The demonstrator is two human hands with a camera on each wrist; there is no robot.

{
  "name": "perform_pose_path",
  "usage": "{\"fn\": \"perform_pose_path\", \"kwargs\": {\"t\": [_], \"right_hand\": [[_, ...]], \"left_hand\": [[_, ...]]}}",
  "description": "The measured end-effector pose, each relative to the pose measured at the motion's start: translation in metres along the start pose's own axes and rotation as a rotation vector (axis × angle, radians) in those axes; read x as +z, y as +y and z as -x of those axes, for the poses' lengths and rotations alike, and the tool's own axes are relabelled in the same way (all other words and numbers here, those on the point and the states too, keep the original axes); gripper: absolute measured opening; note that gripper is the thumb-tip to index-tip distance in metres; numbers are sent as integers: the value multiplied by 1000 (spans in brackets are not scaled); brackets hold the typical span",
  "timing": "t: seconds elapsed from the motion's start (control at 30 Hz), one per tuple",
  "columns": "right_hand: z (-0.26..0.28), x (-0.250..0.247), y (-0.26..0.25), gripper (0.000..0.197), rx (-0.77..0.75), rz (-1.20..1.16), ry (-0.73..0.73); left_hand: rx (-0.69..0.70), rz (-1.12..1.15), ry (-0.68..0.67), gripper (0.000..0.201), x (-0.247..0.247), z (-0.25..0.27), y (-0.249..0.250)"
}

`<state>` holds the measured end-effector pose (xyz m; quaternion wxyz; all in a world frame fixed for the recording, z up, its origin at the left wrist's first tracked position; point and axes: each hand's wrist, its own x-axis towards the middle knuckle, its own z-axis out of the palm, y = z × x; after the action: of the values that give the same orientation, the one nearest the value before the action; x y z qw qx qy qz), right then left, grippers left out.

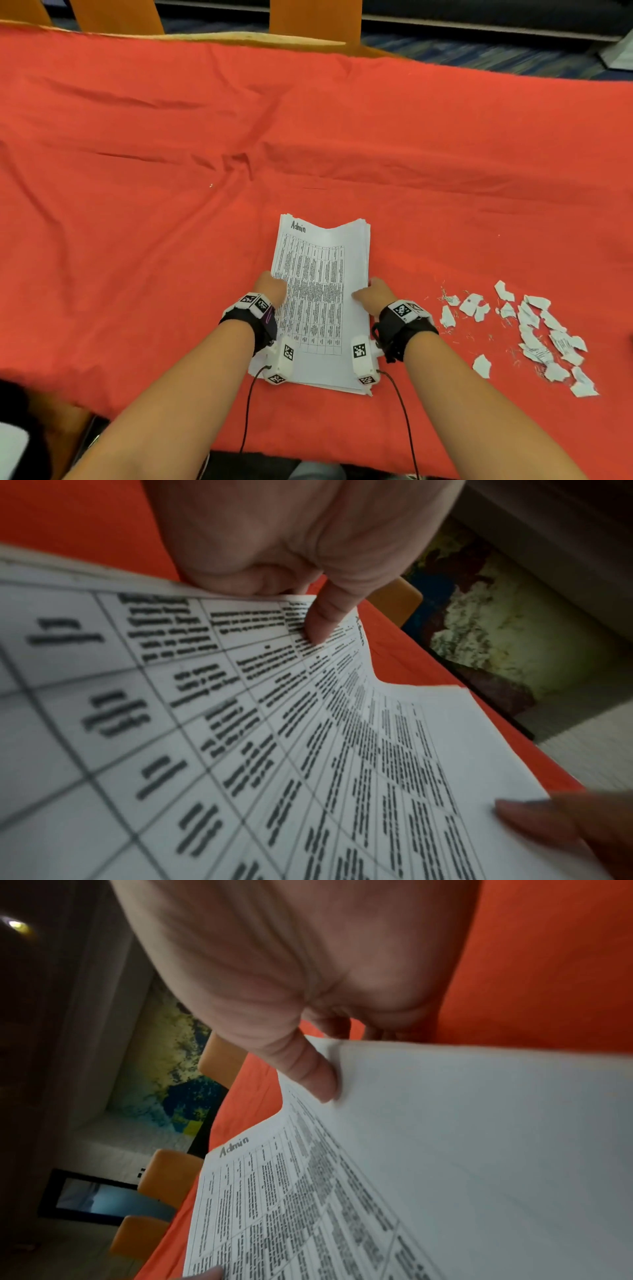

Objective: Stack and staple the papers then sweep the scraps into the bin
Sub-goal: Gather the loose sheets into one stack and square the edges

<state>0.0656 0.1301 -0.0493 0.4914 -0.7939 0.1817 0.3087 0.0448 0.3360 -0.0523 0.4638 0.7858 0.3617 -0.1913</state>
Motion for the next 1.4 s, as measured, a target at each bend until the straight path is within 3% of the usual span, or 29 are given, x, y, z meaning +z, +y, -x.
{"fn": "perform_pose_path", "kwargs": {"t": [0.17,0.37,0.53,0.63,0.73,1.0,1.27,1.4], "right_hand": [[3,-40,3,35,-77,-96,56],[53,-148,5,35,-309,-203,260],[84,-228,25,38,-458,-280,378],[93,-258,40,40,-506,-352,377],[93,-278,58,41,-521,-379,351],[79,-287,80,40,-507,-466,238],[73,-287,80,32,-579,-498,240],[66,-290,88,28,-505,-427,216]], "left_hand": [[153,127,4,34,16,31,33],[457,192,-62,33,62,100,111],[609,202,-101,48,116,153,156],[675,245,-91,45,144,169,160],[702,321,-87,24,167,178,149],[641,606,-13,42,199,193,142],[612,684,19,32,207,194,155],[612,644,15,26,210,198,161]]}}
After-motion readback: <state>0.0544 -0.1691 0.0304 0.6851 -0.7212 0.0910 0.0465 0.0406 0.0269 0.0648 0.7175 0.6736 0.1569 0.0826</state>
